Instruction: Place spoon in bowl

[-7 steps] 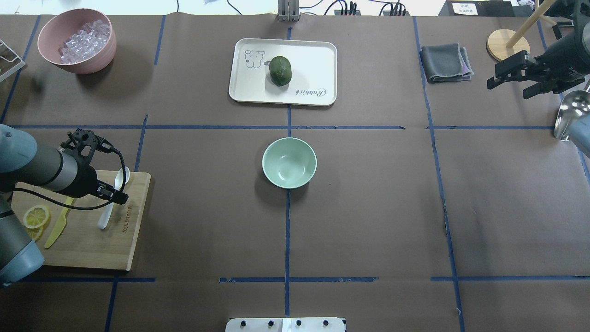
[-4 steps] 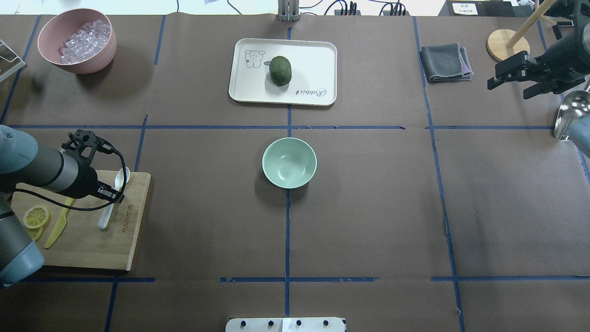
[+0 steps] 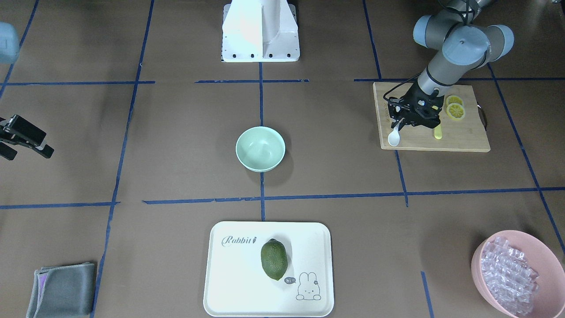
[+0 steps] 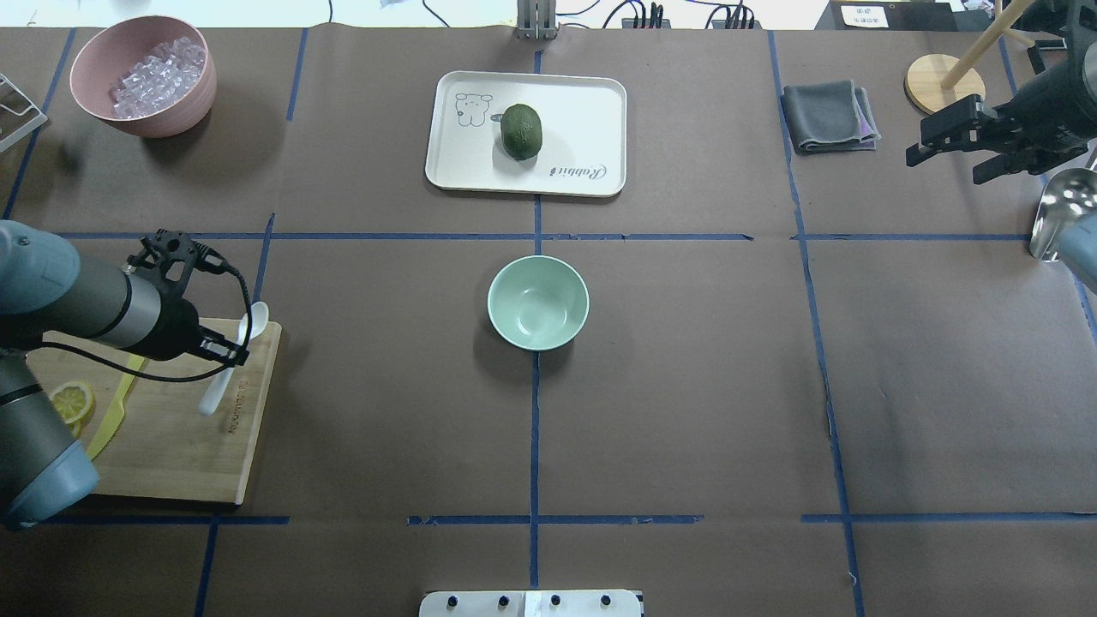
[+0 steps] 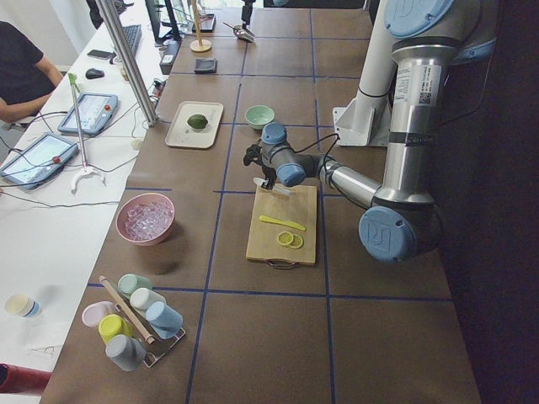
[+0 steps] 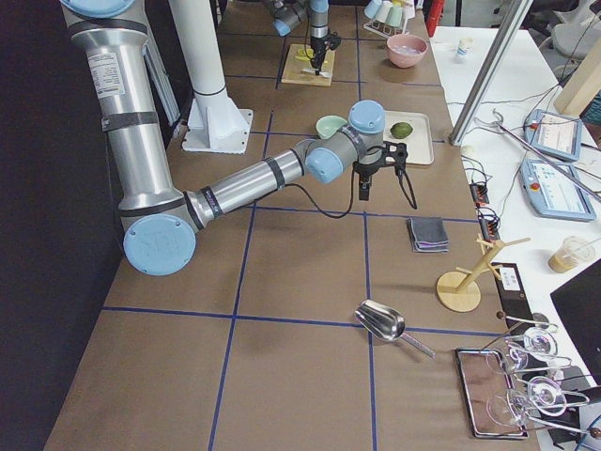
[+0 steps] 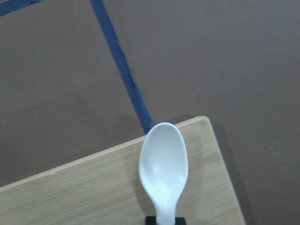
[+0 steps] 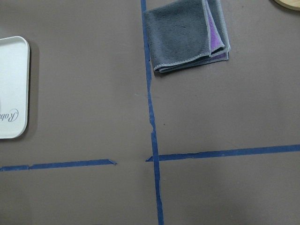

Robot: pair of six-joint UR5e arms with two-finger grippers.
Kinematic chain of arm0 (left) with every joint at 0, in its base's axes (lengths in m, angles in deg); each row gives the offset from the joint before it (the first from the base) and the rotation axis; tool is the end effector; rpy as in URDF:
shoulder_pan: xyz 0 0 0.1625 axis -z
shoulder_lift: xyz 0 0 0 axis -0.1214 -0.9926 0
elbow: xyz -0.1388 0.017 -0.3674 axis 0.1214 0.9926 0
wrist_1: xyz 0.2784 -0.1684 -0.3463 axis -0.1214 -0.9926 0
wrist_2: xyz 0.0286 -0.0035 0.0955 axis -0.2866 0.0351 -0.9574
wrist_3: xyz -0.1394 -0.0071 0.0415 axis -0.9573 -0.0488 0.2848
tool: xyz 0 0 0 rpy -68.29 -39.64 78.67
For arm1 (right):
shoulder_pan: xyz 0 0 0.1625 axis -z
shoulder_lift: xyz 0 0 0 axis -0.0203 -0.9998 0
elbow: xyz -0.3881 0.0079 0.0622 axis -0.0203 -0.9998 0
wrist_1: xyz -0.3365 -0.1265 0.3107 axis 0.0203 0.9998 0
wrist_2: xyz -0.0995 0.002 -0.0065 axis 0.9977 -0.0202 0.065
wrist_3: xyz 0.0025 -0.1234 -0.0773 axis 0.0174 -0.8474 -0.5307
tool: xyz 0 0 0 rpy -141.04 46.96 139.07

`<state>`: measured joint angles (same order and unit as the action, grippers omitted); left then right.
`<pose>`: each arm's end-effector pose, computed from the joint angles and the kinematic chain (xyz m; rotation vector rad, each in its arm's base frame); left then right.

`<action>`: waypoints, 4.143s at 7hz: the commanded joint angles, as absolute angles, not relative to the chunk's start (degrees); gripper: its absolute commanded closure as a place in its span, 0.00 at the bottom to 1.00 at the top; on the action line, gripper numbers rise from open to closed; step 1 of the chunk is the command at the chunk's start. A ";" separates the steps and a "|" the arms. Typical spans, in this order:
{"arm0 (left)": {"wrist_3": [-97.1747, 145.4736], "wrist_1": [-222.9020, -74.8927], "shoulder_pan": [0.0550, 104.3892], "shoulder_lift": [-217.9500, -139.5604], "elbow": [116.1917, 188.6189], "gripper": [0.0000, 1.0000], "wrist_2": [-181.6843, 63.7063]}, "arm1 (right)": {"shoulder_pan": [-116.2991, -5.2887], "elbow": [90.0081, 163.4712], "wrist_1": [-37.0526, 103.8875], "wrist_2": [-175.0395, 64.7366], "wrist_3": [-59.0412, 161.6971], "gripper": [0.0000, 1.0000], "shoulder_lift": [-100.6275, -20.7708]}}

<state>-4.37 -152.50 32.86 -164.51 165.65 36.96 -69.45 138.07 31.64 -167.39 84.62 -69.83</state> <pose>0.4410 -0.4539 0.4094 0.2538 0.9263 0.3181 -0.2054 -0.5965 0.3670 0.0984 -1.0010 0.1705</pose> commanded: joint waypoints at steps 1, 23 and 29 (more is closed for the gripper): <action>-11.89 -149.80 31.97 -174.83 165.07 1.00 36.99 | -69.45 138.33 31.64 -167.39 84.66 0.01 -69.90; 27.45 -130.97 61.17 -165.71 160.49 0.10 55.95 | -79.88 138.33 44.90 -167.39 58.39 0.01 -82.03; 48.81 -105.86 80.39 -157.94 159.61 0.06 56.41 | -82.81 138.68 49.83 -167.22 47.84 0.01 -87.31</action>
<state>47.53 -110.33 79.52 -158.55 159.30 56.40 -82.67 138.51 49.62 -167.04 48.10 -87.00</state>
